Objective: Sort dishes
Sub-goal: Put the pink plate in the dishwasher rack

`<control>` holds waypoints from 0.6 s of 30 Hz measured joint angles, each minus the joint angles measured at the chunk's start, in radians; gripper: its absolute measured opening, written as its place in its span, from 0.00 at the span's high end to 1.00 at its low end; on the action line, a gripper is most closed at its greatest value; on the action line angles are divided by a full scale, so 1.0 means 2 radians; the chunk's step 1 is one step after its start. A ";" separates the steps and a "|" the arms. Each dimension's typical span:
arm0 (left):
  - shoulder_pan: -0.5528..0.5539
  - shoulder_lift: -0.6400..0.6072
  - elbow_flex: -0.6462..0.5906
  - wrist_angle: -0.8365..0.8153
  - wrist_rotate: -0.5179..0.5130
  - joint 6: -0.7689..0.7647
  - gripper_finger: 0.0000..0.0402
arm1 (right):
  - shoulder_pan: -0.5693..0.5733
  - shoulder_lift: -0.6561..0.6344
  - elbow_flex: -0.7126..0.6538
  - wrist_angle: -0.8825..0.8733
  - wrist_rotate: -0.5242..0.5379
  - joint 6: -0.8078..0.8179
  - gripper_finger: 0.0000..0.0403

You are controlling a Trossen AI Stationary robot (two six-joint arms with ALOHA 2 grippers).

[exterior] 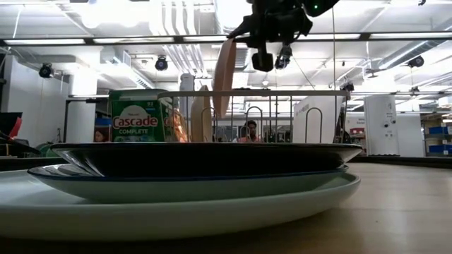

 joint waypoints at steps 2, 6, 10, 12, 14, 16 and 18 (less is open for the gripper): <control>0.000 0.000 0.000 0.000 0.000 0.000 1.00 | 0.002 0.004 0.003 0.001 0.000 -0.001 1.00; 0.000 0.000 0.000 0.000 0.000 0.001 1.00 | 0.002 0.014 0.003 0.001 0.000 -0.003 1.00; 0.000 0.000 0.000 -0.002 0.000 0.001 1.00 | 0.002 0.018 0.003 0.002 0.000 -0.002 1.00; 0.000 0.000 0.000 -0.002 0.000 0.001 1.00 | 0.002 0.018 0.003 0.003 0.000 -0.002 1.00; 0.000 0.000 0.000 -0.002 0.000 0.002 1.00 | 0.002 0.018 0.003 0.003 0.000 -0.001 1.00; 0.000 0.000 0.000 -0.002 0.000 0.002 1.00 | 0.002 0.018 0.003 0.004 0.000 -0.001 1.00; 0.000 0.000 0.000 -0.002 0.000 0.002 1.00 | 0.002 0.018 0.003 0.004 0.000 -0.001 1.00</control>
